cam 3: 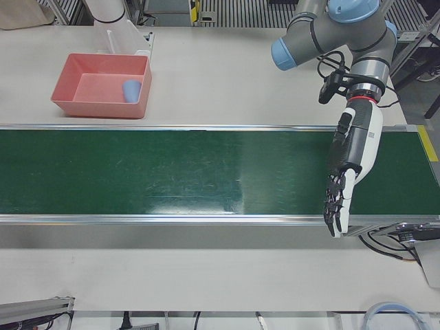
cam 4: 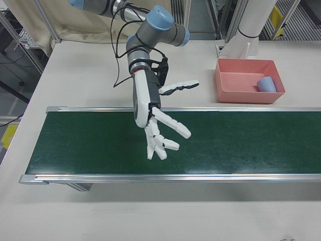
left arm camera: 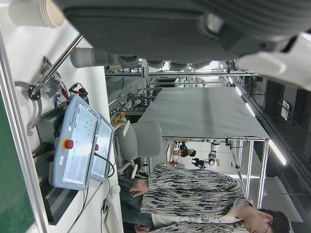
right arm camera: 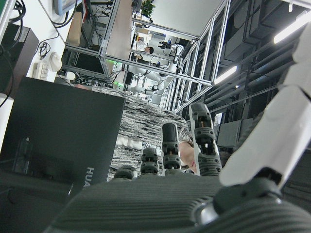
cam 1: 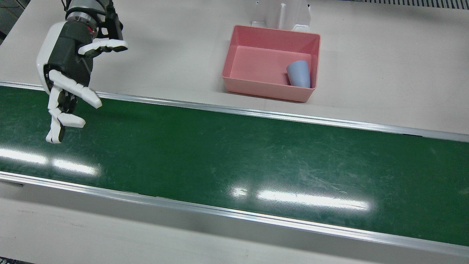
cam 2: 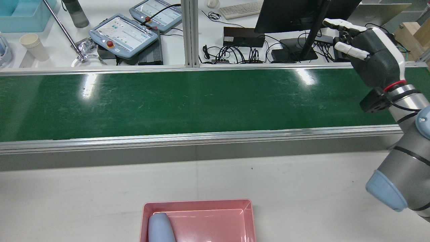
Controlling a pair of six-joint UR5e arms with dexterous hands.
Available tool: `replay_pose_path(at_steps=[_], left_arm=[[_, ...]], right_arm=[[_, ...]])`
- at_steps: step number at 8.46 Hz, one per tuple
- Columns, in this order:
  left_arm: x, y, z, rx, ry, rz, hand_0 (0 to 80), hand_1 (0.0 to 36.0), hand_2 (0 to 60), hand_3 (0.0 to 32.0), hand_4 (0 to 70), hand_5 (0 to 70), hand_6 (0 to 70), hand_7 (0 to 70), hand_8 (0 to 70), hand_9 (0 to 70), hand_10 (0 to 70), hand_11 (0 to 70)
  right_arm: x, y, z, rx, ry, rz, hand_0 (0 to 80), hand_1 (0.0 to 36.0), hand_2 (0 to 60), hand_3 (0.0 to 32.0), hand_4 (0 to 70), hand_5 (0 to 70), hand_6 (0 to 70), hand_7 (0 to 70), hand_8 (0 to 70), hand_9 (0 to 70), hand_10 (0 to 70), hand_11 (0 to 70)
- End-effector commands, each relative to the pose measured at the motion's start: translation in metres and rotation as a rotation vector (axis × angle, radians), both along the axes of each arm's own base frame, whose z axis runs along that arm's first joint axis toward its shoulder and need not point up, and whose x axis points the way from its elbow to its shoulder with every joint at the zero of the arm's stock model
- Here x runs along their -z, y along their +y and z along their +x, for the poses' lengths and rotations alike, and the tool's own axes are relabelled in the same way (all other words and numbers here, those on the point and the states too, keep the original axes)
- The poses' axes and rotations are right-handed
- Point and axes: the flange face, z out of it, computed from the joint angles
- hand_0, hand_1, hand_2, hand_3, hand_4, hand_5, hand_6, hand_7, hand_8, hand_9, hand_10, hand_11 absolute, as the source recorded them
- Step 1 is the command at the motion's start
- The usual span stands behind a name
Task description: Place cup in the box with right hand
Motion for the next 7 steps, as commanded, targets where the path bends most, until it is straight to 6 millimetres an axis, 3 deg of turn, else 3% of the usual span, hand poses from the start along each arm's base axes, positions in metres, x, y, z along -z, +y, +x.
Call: replay_pose_path(at_steps=[1, 2, 5, 7], left_arm=[[0.000, 0.000, 0.000, 0.000, 0.000, 0.000, 0.0, 0.0, 0.0, 0.0, 0.0, 0.0, 0.0, 0.0, 0.0, 0.0, 0.0, 0.0], [0.000, 0.000, 0.000, 0.000, 0.000, 0.000, 0.0, 0.0, 0.0, 0.0, 0.0, 0.0, 0.0, 0.0, 0.0, 0.0, 0.0, 0.0], [0.000, 0.000, 0.000, 0.000, 0.000, 0.000, 0.0, 0.0, 0.0, 0.0, 0.0, 0.0, 0.0, 0.0, 0.0, 0.0, 0.0, 0.0], [0.000, 0.000, 0.000, 0.000, 0.000, 0.000, 0.0, 0.0, 0.0, 0.0, 0.0, 0.0, 0.0, 0.0, 0.0, 0.0, 0.0, 0.0]], right_arm=[[-0.045, -0.012, 0.071, -0.054, 0.007, -0.065, 39.2, 7.0, 9.8, 0.0, 22.8, 1.1, 9.4, 43.3, 5.3, 16.0, 1.7, 2.7], [-0.064, -0.002, 0.102, -0.101, 0.021, -0.099, 39.3, 6.8, 9.4, 0.0, 23.4, 1.1, 10.0, 46.3, 5.8, 17.2, 2.0, 3.1], [-0.119, 0.021, 0.180, -0.191, 0.046, -0.164, 38.1, 6.1, 8.2, 0.0, 19.0, 1.5, 10.1, 45.5, 6.8, 18.4, 4.3, 6.6], [-0.158, 0.010, 0.194, -0.152, 0.033, -0.130, 33.9, 4.4, 8.6, 0.0, 21.7, 1.4, 11.8, 52.9, 10.2, 24.1, 6.6, 9.7]])
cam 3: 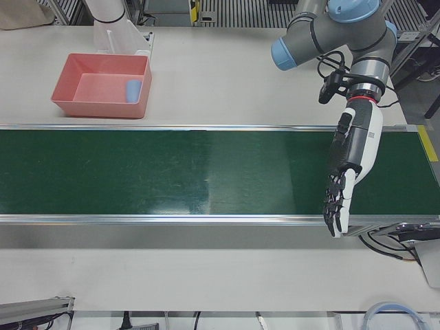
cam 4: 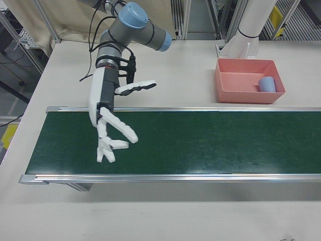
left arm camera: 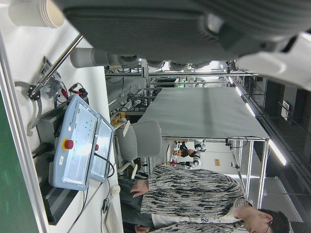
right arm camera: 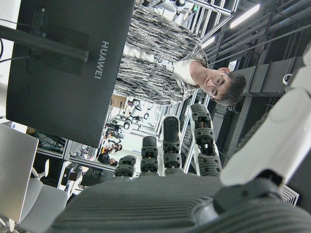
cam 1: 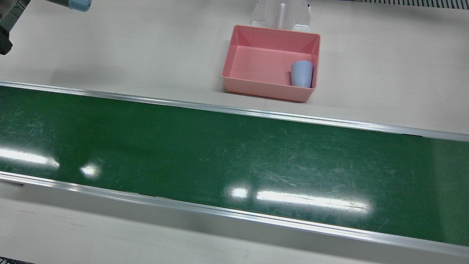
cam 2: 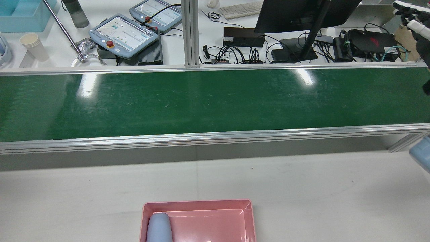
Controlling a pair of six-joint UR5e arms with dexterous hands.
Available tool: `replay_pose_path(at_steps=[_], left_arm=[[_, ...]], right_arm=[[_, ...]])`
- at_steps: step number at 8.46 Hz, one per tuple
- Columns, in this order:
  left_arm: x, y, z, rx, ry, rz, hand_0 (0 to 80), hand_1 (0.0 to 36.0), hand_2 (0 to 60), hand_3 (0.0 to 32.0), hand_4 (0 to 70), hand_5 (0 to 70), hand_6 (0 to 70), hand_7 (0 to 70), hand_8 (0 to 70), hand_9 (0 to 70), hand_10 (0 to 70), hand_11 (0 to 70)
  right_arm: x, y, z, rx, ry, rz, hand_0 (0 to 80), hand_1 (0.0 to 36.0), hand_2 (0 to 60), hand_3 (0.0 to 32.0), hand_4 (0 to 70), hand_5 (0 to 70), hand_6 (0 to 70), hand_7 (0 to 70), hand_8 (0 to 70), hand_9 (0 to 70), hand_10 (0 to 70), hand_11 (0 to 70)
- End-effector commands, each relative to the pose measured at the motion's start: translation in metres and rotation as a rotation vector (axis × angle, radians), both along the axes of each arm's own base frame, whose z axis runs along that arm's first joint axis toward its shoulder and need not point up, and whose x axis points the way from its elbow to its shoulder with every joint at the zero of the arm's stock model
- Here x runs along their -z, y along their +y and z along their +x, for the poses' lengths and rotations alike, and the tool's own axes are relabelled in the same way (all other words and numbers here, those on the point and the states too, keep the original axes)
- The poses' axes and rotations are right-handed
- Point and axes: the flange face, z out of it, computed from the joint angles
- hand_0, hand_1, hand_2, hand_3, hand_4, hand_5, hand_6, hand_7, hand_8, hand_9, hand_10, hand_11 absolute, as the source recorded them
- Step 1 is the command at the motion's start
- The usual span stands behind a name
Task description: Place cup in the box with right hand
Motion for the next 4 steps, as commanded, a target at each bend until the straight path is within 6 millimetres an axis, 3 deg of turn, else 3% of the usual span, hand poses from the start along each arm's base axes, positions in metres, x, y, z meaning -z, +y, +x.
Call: replay_pose_path(at_steps=[1, 2, 3, 4], left_arm=[[0.000, 0.000, 0.000, 0.000, 0.000, 0.000, 0.0, 0.0, 0.0, 0.0, 0.0, 0.0, 0.0, 0.0, 0.0, 0.0, 0.0, 0.0], [0.000, 0.000, 0.000, 0.000, 0.000, 0.000, 0.0, 0.0, 0.0, 0.0, 0.0, 0.0, 0.0, 0.0, 0.0, 0.0, 0.0, 0.0], [0.001, 0.000, -0.001, 0.002, 0.000, 0.001, 0.0, 0.0, 0.0, 0.0, 0.0, 0.0, 0.0, 0.0, 0.0, 0.0, 0.0, 0.0], [0.000, 0.000, 0.000, 0.000, 0.000, 0.000, 0.0, 0.0, 0.0, 0.0, 0.0, 0.0, 0.0, 0.0, 0.0, 0.0, 0.0, 0.0]], right_arm=[[-0.068, -0.014, 0.026, 0.063, -0.033, 0.066, 29.5, 3.2, 10.4, 0.0, 28.5, 1.1, 13.7, 61.7, 13.4, 29.9, 8.1, 11.4], [-0.070, -0.012, 0.036, 0.059, -0.045, 0.082, 30.2, 3.6, 10.9, 0.0, 28.3, 1.2, 14.1, 64.3, 13.7, 30.7, 7.5, 10.6], [-0.069, -0.008, 0.040, 0.052, -0.054, 0.080, 39.2, 6.6, 8.6, 0.0, 19.8, 2.0, 12.5, 56.8, 10.3, 24.8, 4.8, 7.2], [-0.065, -0.007, 0.048, 0.037, -0.057, 0.088, 40.8, 8.0, 8.8, 0.0, 16.8, 2.2, 11.2, 50.4, 8.5, 21.3, 3.7, 5.8]])
